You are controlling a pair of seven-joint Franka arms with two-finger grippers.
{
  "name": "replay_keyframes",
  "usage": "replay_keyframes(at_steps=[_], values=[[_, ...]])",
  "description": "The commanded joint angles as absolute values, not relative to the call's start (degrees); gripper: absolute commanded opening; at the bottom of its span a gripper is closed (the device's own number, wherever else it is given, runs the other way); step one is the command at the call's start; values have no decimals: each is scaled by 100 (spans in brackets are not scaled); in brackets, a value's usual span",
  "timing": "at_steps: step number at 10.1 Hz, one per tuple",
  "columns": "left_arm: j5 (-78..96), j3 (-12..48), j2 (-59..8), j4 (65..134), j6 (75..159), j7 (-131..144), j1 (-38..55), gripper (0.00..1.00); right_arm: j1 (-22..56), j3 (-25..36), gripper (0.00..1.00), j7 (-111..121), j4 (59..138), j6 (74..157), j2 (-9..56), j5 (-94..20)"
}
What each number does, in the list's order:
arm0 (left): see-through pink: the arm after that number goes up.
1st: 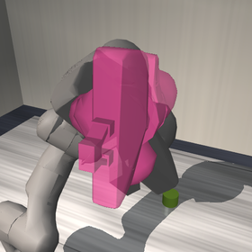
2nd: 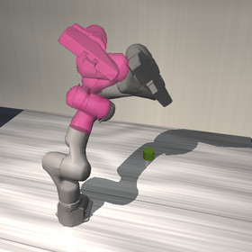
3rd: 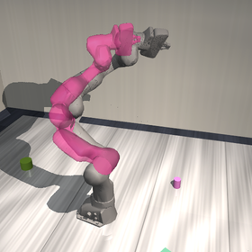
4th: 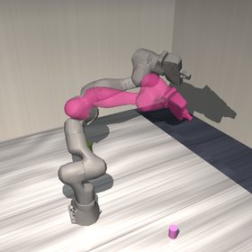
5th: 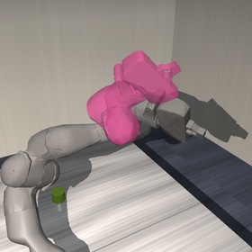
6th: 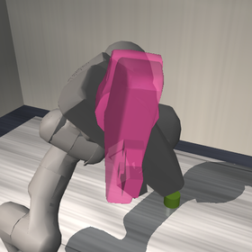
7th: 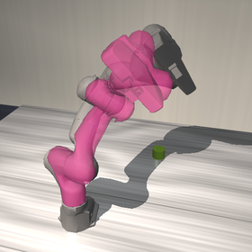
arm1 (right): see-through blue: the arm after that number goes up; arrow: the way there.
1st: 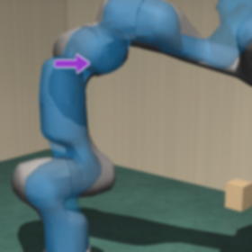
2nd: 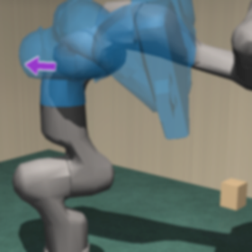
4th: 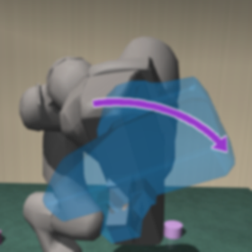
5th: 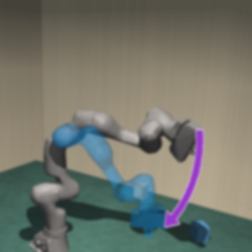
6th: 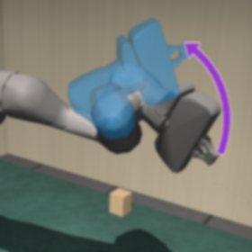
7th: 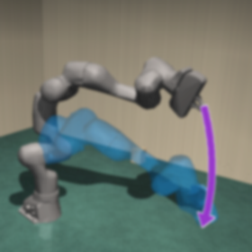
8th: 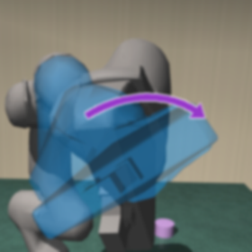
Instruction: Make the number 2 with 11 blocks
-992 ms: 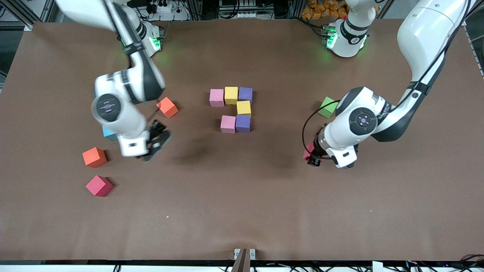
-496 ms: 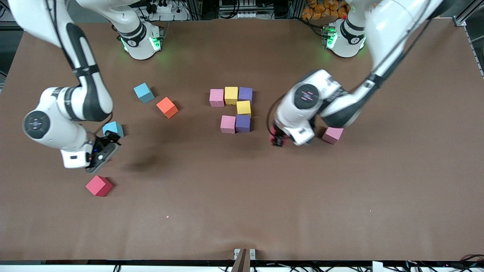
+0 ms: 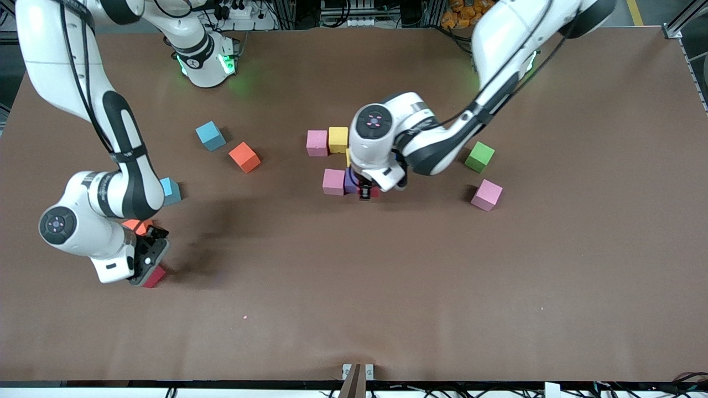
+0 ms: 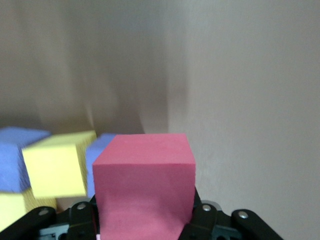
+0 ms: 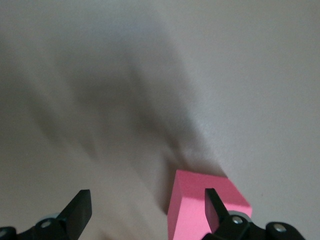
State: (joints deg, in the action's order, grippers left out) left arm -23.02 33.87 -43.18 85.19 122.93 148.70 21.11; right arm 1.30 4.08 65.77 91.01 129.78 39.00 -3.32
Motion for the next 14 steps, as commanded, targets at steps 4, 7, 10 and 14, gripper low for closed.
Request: replay_keyframes(at_steps=[4, 7, 10, 14], values=[[-2180, 2919, -4658, 7586, 12839, 15170, 3426, 6, -825, -193, 100, 6803, 7778, 12173, 4649, -299], [-2145, 2663, -4991, 7287, 13069, 15503, 3814, 7, -1037, -430, 100, 6917, 7770, 12260, 4807, -255], [-2145, 2663, -5106, 7260, 13245, 15618, 3841, 7, -1169, -562, 100, 7110, 7761, 12419, 4948, -220], [-2136, 2619, -5308, 7260, 13289, 15609, 3850, 7, -925, -519, 47, 7137, 7813, 12577, 4896, -176]])
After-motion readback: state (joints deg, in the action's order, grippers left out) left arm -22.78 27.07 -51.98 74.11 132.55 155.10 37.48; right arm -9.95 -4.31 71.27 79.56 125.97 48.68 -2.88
